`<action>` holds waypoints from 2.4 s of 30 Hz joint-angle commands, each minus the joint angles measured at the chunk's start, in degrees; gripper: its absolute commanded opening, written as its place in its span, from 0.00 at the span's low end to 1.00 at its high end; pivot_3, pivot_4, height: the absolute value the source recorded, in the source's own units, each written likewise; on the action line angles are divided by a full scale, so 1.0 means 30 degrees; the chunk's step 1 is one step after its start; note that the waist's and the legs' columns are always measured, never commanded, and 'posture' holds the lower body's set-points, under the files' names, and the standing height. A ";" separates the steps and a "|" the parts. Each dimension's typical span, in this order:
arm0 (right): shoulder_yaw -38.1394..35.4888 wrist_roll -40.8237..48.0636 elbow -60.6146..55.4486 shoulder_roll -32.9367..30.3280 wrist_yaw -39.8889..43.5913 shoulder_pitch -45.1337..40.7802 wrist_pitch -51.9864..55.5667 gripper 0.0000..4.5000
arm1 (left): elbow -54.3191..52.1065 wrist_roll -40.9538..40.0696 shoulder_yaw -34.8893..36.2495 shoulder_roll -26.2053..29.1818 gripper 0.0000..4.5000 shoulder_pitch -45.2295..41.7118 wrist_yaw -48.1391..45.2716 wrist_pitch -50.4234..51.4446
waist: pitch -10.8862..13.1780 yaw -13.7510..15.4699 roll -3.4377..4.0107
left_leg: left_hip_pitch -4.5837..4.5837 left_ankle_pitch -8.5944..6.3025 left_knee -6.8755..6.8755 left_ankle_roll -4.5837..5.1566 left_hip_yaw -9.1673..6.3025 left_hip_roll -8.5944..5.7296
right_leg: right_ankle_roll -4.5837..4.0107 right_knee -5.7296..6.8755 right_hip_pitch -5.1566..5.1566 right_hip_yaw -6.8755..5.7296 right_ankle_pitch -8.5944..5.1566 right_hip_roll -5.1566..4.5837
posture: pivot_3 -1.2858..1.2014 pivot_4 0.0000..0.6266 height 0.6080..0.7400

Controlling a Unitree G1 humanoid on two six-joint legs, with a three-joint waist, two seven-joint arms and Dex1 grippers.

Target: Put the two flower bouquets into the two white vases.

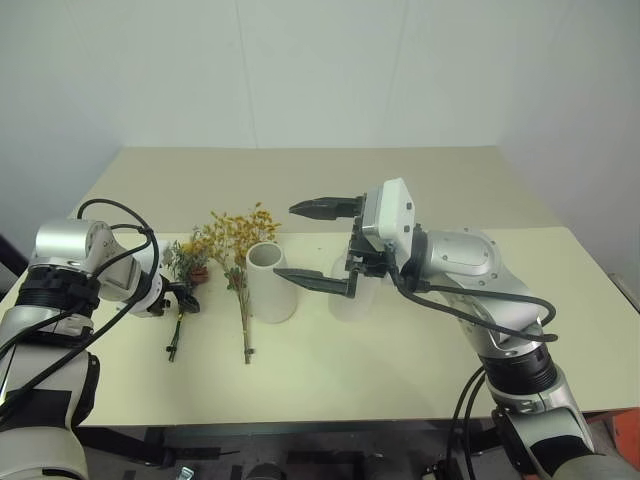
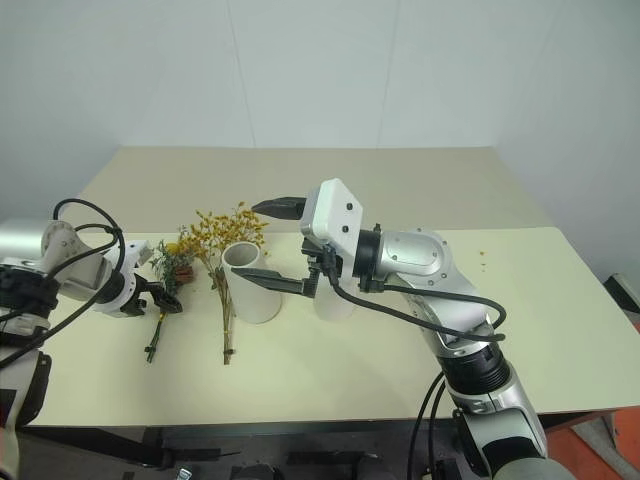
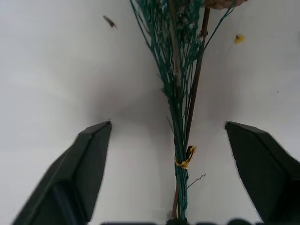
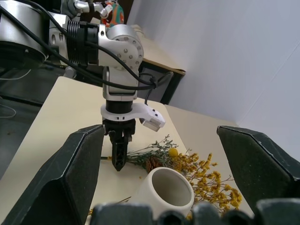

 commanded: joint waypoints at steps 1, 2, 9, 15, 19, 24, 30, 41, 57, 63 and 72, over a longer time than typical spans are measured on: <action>-0.0542 0.0321 -0.0713 -0.0020 -0.0143 0.0004 -0.0015 1.00 | 0.0609 0.1288 0.0071 -0.0476 0.66 -0.0296 -0.1176 -0.0285 | 0.0000 0.0001 0.0000 | 0.0004 0.0000 0.0001 0.0000 0.0001 0.0000 | 0.0001 0.0003 0.0003 0.0001 -0.0001 0.0000 | 0.52 0.24 1.00; -0.0547 0.0330 -0.0736 -0.0034 -0.0144 0.0022 0.0014 1.00 | 0.0660 0.1602 0.0105 -0.0607 0.58 -0.0289 -0.1396 -0.0301 | 0.0000 0.0026 0.0000 | 0.0007 0.0000 0.0002 0.0000 -0.0001 -0.0001 | 0.0002 0.0005 0.0006 0.0000 -0.0001 -0.0001 | 0.52 0.24 1.00; -0.0590 0.0302 -0.0787 -0.0153 -0.0258 0.0067 0.0071 1.00 | 0.0468 0.3207 0.0511 -0.1058 0.09 -0.0224 -0.2620 -0.0141 | 0.0000 0.0108 0.0000 | 0.0000 0.0000 0.0009 0.0001 -0.0004 -0.0008 | 0.0012 0.0002 0.0014 -0.0002 -0.0006 -0.0009 | 0.52 0.24 1.00; -0.0613 0.0257 -0.0741 -0.0160 -0.0421 -0.0012 0.0052 1.00 | 0.0670 0.4280 0.2435 -0.1374 0.01 0.0099 -0.2234 -0.0344 | 0.0000 0.0057 0.0000 | 0.0004 0.0000 0.0010 0.0001 -0.0006 -0.0006 | 0.0012 0.0009 0.0011 -0.0002 -0.0006 -0.0006 | 0.52 0.24 1.00; -0.0618 0.0247 -0.0803 -0.0285 -0.0424 0.0122 0.0060 1.00 | -0.0227 0.4529 0.6640 -0.1575 0.01 0.0244 -0.0745 -0.0437 | 0.0001 0.0038 -0.0002 | -0.0012 0.0000 0.0017 0.0001 -0.0011 -0.0002 | 0.0010 0.0013 -0.0004 -0.0006 -0.0004 -0.0006 | 0.52 0.24 1.00; -0.0732 0.0302 -0.0923 -0.0590 -0.0309 0.0268 0.0079 1.00 | -0.6152 0.4379 1.0832 -0.1679 0.01 0.2210 0.0349 -0.3071 | 0.0005 -0.0032 -0.0009 | -0.0050 0.0000 0.0020 0.0000 -0.0015 0.0000 | 0.0013 0.0012 -0.0037 -0.0005 0.0006 -0.0011 | 0.52 0.24 1.00; -0.0792 0.0214 -0.0970 -0.0801 -0.0319 0.0404 0.0027 1.00 | -1.2454 0.3152 1.2719 -0.1383 0.01 0.4530 -0.1898 -0.7712 | 0.0006 0.0060 -0.0010 | -0.0046 -0.0001 0.0018 -0.0010 -0.0004 0.0001 | 0.0012 0.0011 -0.0043 0.0006 0.0016 -0.0021 | 0.52 0.24 1.00; -0.0820 -0.0007 -0.1314 -0.0999 -0.0459 0.0740 0.0041 1.00 | -1.4064 -0.1130 1.2961 -0.3620 0.01 0.1793 -0.5037 -1.0532 | 0.0005 0.0072 -0.0012 | -0.0028 0.0002 0.0022 -0.0013 -0.0005 -0.0002 | 0.0026 -0.0017 0.0004 -0.0008 0.0022 -0.0019 | 0.52 0.24 1.00; -0.1922 -0.0135 -0.3134 -0.2693 -0.1626 0.2147 0.1219 1.00 | -0.9519 -0.0468 0.7760 -0.8342 0.01 -0.1509 -0.8218 -1.4702 | 0.0006 -0.0060 -0.0017 | -0.0032 0.0003 0.0027 -0.0009 -0.0002 -0.0004 | 0.0028 -0.0030 0.0008 0.0002 0.0023 -0.0009 | 0.52 0.24 1.00; -0.2246 -0.0194 -0.3644 -0.3147 -0.2093 0.2695 0.1662 1.00 | -0.9805 -0.0338 0.6826 -0.9521 0.01 -0.0883 -0.8504 -1.5015 | 0.0006 0.0021 -0.0018 | -0.0030 0.0004 0.0033 -0.0008 -0.0004 -0.0007 | 0.0031 -0.0030 0.0017 0.0003 0.0022 -0.0012 | 0.52 0.24 1.00; -0.3025 -0.0237 -0.3841 -0.4329 -0.2409 0.3887 0.1944 1.00 | -1.0942 -0.0423 0.6239 -1.0343 0.01 0.0310 -0.8613 -1.5397 | 0.0007 0.0036 -0.0020 | -0.0027 0.0004 0.0034 -0.0008 -0.0003 -0.0006 | 0.0031 -0.0028 0.0017 0.0006 0.0022 -0.0010 | 0.52 0.24 1.00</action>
